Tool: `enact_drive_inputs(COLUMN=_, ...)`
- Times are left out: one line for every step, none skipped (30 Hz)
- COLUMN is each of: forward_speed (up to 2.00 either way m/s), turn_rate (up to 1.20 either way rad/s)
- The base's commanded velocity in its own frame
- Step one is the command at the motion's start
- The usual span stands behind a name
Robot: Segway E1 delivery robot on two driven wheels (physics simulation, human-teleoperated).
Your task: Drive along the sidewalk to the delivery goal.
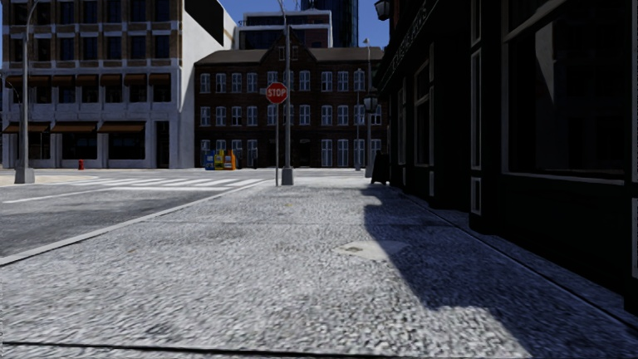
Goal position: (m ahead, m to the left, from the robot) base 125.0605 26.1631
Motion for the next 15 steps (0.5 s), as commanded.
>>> enact_drive_inputs(forward_speed=2.0, turn_rate=0.0)
enact_drive_inputs(forward_speed=2.0, turn_rate=0.0)
enact_drive_inputs(forward_speed=2.0, turn_rate=0.0)
enact_drive_inputs(forward_speed=2.0, turn_rate=0.0)
enact_drive_inputs(forward_speed=2.0, turn_rate=0.0)
enact_drive_inputs(forward_speed=2.0, turn_rate=0.0)
enact_drive_inputs(forward_speed=2.0, turn_rate=0.0)
enact_drive_inputs(forward_speed=2.0, turn_rate=0.0)
enact_drive_inputs(forward_speed=2.0, turn_rate=0.0)
enact_drive_inputs(forward_speed=2.0, turn_rate=0.0)
enact_drive_inputs(forward_speed=2.0, turn_rate=0.0)
enact_drive_inputs(forward_speed=2.0, turn_rate=0.0)
enact_drive_inputs(forward_speed=2.0, turn_rate=0.0)
enact_drive_inputs(forward_speed=2.0, turn_rate=0.0)
enact_drive_inputs(forward_speed=2.0, turn_rate=0.0)
